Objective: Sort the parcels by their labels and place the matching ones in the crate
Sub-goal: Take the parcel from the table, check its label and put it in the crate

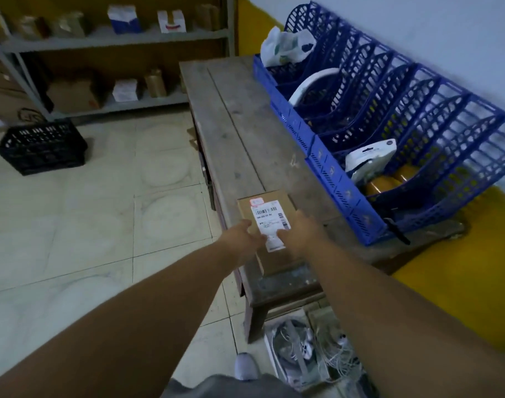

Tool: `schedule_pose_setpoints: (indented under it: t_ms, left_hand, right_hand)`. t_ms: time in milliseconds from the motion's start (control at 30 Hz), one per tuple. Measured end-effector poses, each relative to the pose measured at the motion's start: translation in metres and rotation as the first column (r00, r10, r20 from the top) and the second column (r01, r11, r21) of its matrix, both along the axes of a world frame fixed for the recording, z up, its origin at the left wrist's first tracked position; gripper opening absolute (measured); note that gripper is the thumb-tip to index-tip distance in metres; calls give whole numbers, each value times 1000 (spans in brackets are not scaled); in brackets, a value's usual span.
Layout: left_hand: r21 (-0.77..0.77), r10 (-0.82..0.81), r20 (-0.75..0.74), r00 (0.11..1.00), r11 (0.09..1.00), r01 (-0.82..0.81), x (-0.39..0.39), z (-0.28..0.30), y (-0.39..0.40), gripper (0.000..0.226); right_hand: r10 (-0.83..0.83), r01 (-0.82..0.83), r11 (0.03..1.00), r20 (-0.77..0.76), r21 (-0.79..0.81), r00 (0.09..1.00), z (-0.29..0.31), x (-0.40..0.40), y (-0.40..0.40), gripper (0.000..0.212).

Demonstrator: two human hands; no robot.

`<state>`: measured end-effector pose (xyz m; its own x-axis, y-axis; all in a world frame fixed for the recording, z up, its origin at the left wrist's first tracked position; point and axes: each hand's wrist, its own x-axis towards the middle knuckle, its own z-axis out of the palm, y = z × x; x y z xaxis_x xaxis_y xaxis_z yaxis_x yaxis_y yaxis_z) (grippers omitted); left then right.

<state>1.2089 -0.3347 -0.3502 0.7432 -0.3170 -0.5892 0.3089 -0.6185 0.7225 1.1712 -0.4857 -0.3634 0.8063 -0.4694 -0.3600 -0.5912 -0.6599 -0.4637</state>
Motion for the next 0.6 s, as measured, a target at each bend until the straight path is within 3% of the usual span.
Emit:
schedule_pose_setpoints:
  t_ms: [100, 167, 233, 300, 400, 600]
  left_hand:
    - [-34, 86, -56, 995, 996, -88, 12, 1, -4, 60]
    - [-96, 233, -68, 970, 966, -238, 24, 10, 1, 54]
    - [-144, 423, 7, 906, 897, -417, 48, 20, 15, 48]
    - [-210, 567, 66, 821, 812, -544, 77, 37, 37, 44]
    - [-292, 663, 152, 733, 739, -607, 114, 62, 81, 43]
    - [-434, 786, 352, 508, 618, -656, 149, 96, 227, 47]
  right_hand:
    - [-57, 58, 991, -7, 120, 998, -6, 27, 1, 39]
    - [-90, 91, 988, -15, 125, 996, -4, 48, 4, 42]
    - [-158, 147, 976, 54, 159, 986, 3, 70, 15, 46]
    - [-244, 182, 930, 164, 318, 956, 17, 95, 38, 49]
    - [-225, 20, 865, 352, 501, 909, 46, 139, 96, 40]
    - [67, -335, 884, 621, 326, 781, 108, 209, 256, 44]
